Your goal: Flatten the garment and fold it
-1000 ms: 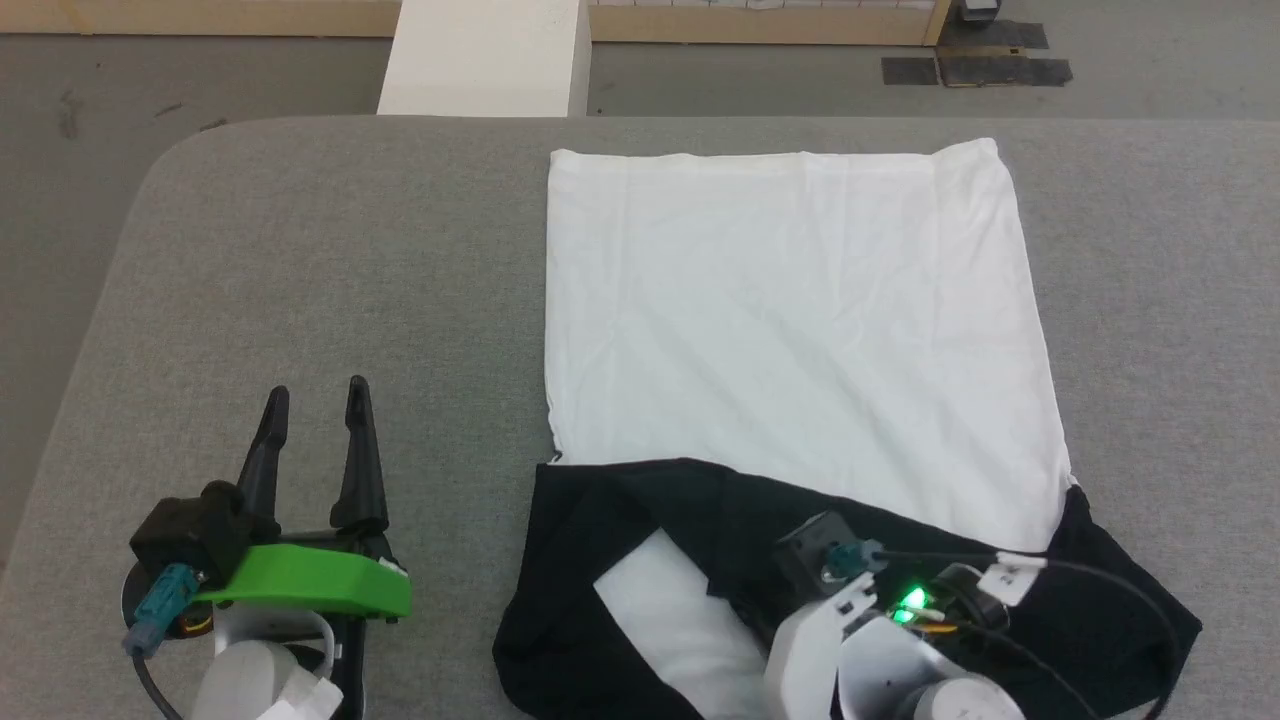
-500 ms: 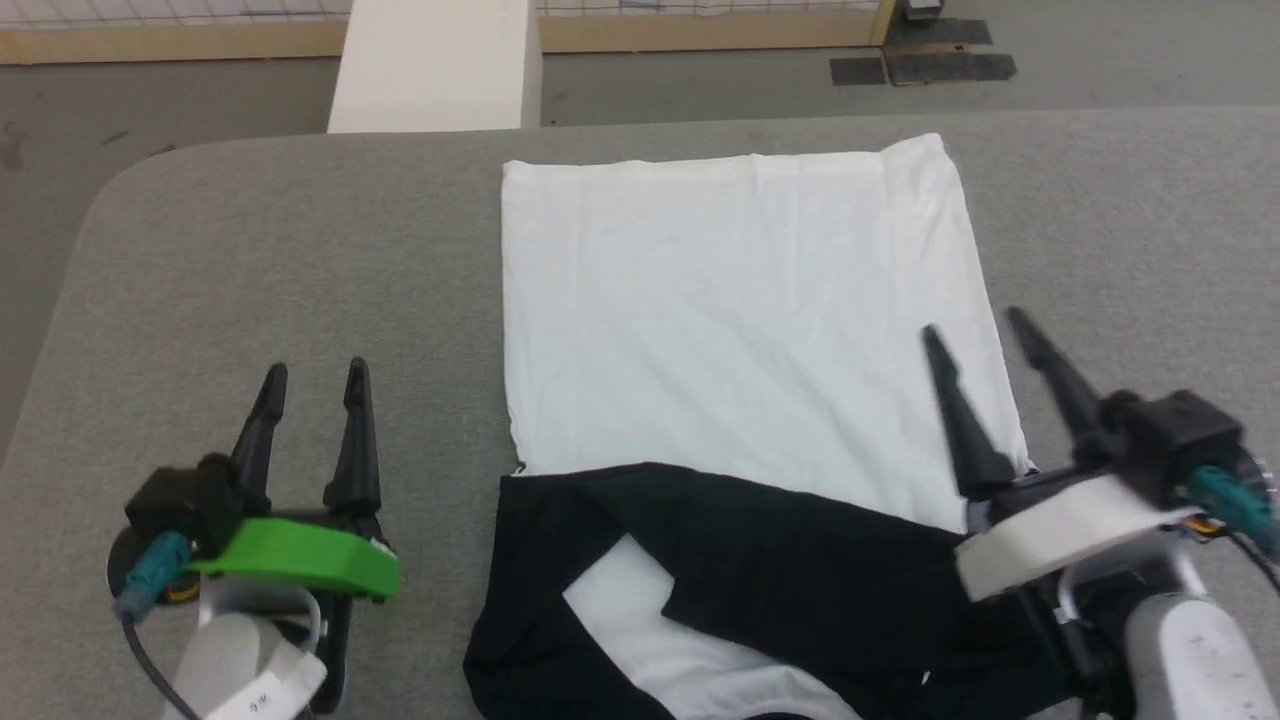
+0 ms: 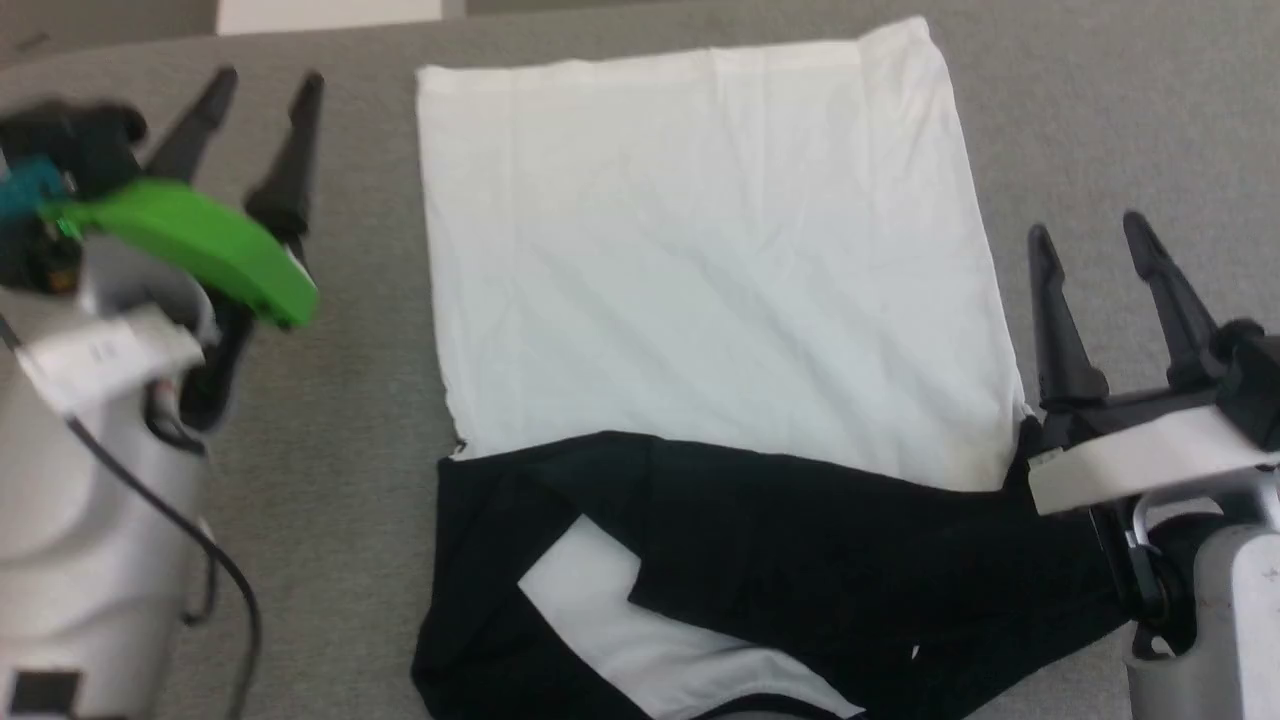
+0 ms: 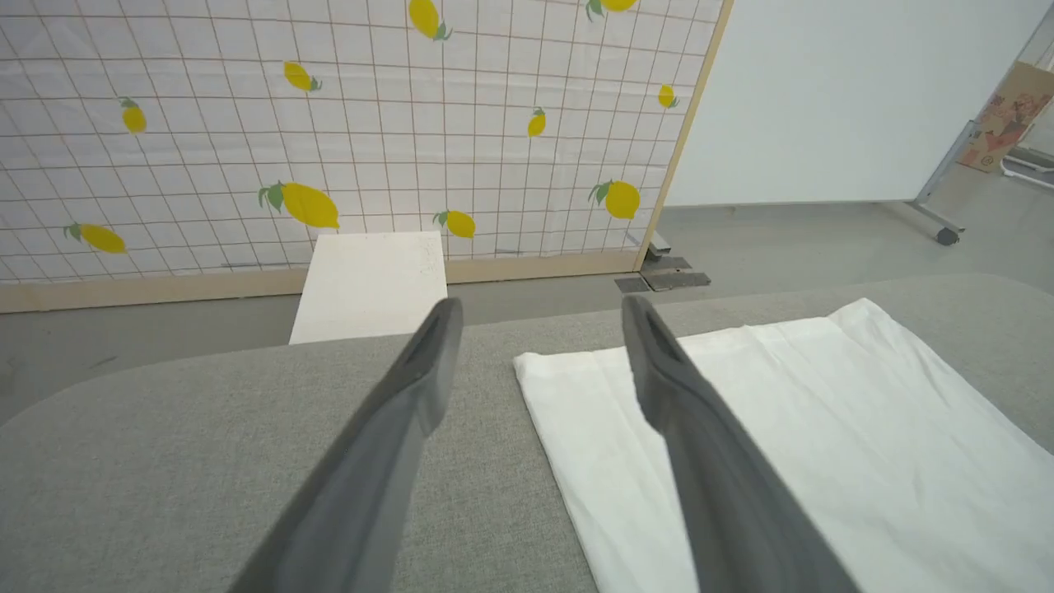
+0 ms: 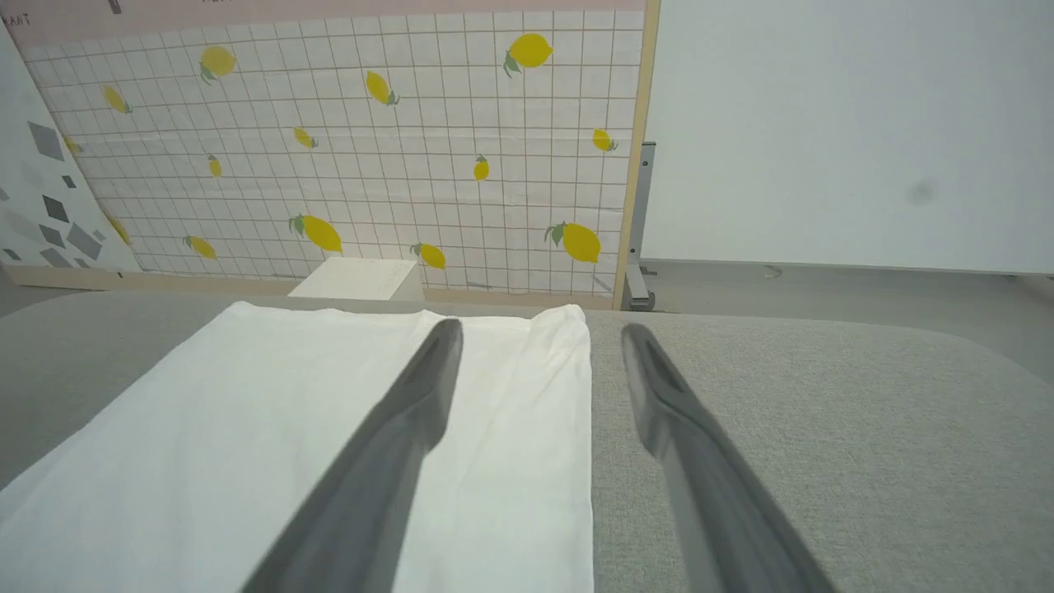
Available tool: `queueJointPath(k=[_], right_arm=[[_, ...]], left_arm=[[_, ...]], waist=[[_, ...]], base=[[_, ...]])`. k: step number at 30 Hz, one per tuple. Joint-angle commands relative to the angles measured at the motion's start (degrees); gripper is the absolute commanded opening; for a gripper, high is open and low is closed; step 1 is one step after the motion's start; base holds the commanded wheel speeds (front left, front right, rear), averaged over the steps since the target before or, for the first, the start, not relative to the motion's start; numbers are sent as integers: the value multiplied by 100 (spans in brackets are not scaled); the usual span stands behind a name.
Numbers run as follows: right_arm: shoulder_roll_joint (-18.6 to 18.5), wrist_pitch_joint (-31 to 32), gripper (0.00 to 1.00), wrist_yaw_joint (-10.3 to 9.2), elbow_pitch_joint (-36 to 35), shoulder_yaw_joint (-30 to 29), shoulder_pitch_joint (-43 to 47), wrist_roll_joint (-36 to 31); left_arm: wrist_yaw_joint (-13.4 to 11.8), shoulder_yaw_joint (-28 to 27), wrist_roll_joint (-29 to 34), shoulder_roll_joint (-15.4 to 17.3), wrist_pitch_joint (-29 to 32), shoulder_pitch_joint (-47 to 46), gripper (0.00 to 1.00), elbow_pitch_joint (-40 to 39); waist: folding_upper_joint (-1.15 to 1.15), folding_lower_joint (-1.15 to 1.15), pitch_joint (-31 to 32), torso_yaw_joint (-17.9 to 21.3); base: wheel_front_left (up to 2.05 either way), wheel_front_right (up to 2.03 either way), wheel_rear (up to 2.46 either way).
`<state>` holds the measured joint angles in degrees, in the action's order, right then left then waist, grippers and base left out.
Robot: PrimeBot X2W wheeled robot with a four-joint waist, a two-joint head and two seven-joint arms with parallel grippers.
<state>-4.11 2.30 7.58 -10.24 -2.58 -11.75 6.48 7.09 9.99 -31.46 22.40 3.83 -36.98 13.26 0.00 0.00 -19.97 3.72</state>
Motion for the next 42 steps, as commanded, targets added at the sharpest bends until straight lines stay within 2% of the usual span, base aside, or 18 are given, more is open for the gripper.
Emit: queueJointPath(k=[1, 5, 8, 13, 18, 23, 30, 31, 32, 33, 36, 42], right_arm=[[-7, 36, 100, -9, -37, 46, -158, -33], [-18, 92, 100, -9, -81, 192, -454, 15], [-2, 57, 100, -9, -78, 280, -596, 73], [51, -73, 100, -9, -52, 371, -693, 154], [87, -208, 100, -9, -13, 388, -735, 211], [111, -333, 100, -9, 10, 471, -774, 248], [121, -405, 100, -9, -1, 536, -781, 283], [121, -403, 100, -9, 1, 545, -790, 296], [122, -394, 100, -9, 3, 555, -803, 300], [122, -385, 100, -9, -3, 558, -834, 289], [122, -358, 100, -9, -44, 558, -942, 233], [21, -102, 100, -9, 5, 718, -1547, 137]], left_arm=[[38, 90, -132, 184, 271, -312, 100, 100], [39, 201, -486, 632, 1257, -1156, 100, 484], [19, 208, -630, 816, 1903, -1621, 100, 737], [-305, 262, -756, 929, 2987, -2191, 100, 981], [-679, 338, -645, 968, 3492, -2551, 100, 1015], [-1084, 493, -293, 1167, 3856, -2695, 100, 1071], [-1333, 594, -204, 1353, 4363, -2563, 100, 1007], [-1371, 620, -225, 1365, 4521, -2515, 97, 998], [-1393, 642, -252, 1372, 4662, -2478, 33, 982], [-1422, 660, -301, 1372, 4840, -2431, 0, 944], [-1481, 703, -384, 1381, 5169, -2348, 0, 749], [-1411, 686, -380, 1424, 4969, -2327, 0, 356]], waist=[[0, 0, -658, 401], [0, 0, -1131, 680], [0, 0, -1351, 853], [0, 0, -1630, 1080], [0, 0, -1829, 1239], [0, 0, -1950, 1388], [0, 0, -2034, 1453], [0, 0, -2042, 1447], [0, 0, -2048, 1441], [0, 0, -2055, 1430], [0, 0, -2069, 1385], [0, 0, -2128, 1319]], base=[[0, 0, 0], [0, 0, 0], [0, 0, 0], [0, 0, 0], [0, 0, 0], [0, 0, 0], [0, 0, 0], [0, 0, 0], [0, 0, 0], [0, 0, 0], [0, 0, 0], [0, 0, 0]])
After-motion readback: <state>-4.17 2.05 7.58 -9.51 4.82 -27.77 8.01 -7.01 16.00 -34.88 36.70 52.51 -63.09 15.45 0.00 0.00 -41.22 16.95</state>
